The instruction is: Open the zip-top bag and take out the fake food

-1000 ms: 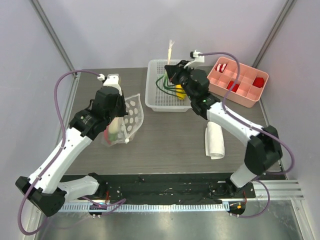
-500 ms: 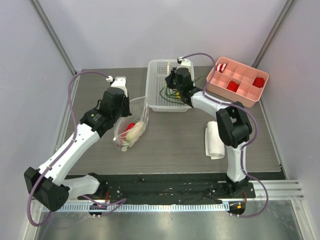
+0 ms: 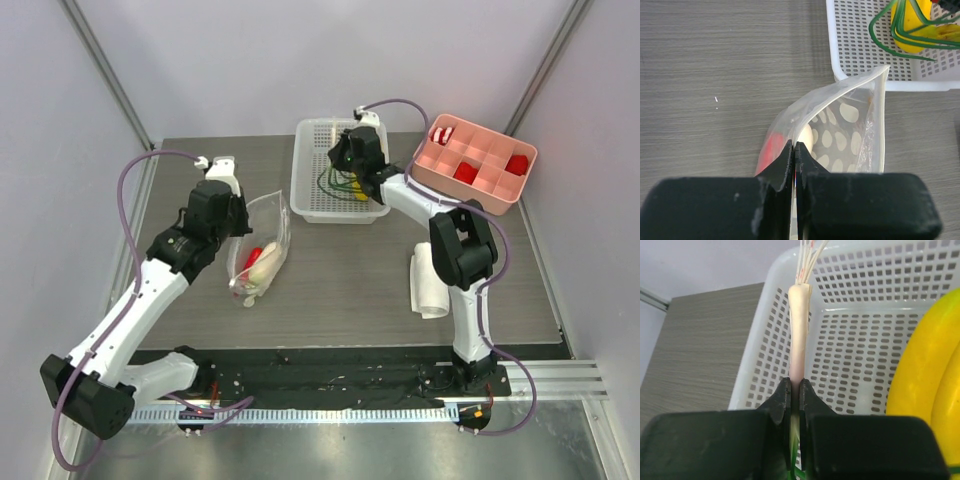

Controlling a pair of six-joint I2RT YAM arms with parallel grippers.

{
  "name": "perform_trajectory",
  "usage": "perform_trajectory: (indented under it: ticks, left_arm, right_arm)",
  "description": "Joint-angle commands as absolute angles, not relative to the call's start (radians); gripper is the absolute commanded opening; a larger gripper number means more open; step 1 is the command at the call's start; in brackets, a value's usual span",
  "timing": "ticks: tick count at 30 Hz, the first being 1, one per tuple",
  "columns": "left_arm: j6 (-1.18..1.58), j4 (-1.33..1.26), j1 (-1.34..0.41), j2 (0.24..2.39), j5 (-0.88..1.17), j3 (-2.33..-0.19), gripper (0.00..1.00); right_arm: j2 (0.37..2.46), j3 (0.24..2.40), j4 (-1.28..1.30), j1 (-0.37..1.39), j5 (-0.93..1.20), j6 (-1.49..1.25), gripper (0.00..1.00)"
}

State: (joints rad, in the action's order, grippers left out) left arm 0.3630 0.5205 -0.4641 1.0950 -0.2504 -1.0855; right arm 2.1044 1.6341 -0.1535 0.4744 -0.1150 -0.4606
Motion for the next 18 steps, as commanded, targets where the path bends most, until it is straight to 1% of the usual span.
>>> perform_trajectory:
  ticks: [1,4,6,7,8,9,10,11,12,13,16,18]
  left_arm:
    - [0.360,0.486,-0.463,1.054,-0.238,-1.085,0.00]
    - [0.354,0.486,-0.463,1.037,-0.235,-1.086,0.00]
    - [0.350,0.488,-0.463,1.031,-0.236,-1.085,0.00]
    - [0.348,0.488,-0.463,1.029,-0.236,-1.085,0.00]
    - [0.342,0.492,-0.465,1.031,-0.235,-1.083,0.00]
    - [0.341,0.494,-0.463,1.031,-0.236,-1.085,0.00]
    - [0.342,0.494,-0.463,1.037,-0.235,-1.086,0.00]
    - [0.344,0.492,-0.463,1.037,-0.233,-1.085,0.00]
    - [0.344,0.494,-0.463,1.040,-0.224,-1.088,0.00]
    - [0.344,0.492,-0.465,1.045,-0.215,-1.088,0.00]
    - [0.350,0.497,-0.463,1.055,-0.192,-1.092,0.00]
    - [0.351,0.500,-0.463,1.057,-0.175,-1.095,0.00]
  right_arm:
    - [2.149,1.787,-0.132,0.468,-0.052,-0.532,0.01]
    - [2.212,1.871,-0.101,0.472,-0.063,-0.612,0.01]
    - [2.262,1.945,-0.055,0.476,-0.095,-0.643,0.11]
    - [2.279,1.974,-0.034,0.477,-0.104,-0.653,0.18]
    - [2.302,2.036,0.036,0.482,-0.119,-0.652,0.30]
    - [2.312,2.067,0.076,0.494,-0.185,-0.647,0.37]
    - [2.315,2.092,0.116,0.497,-0.207,-0.641,0.45]
    - [2.315,2.114,0.165,0.500,-0.225,-0.623,0.57]
    - [2.290,2.109,0.181,0.505,-0.233,-0.615,0.61]
    - [2.270,2.096,0.189,0.506,-0.251,-0.611,0.68]
    - [2.162,1.999,0.193,0.520,-0.291,-0.560,0.80]
    - [2.076,1.922,0.199,0.528,-0.299,-0.516,0.82]
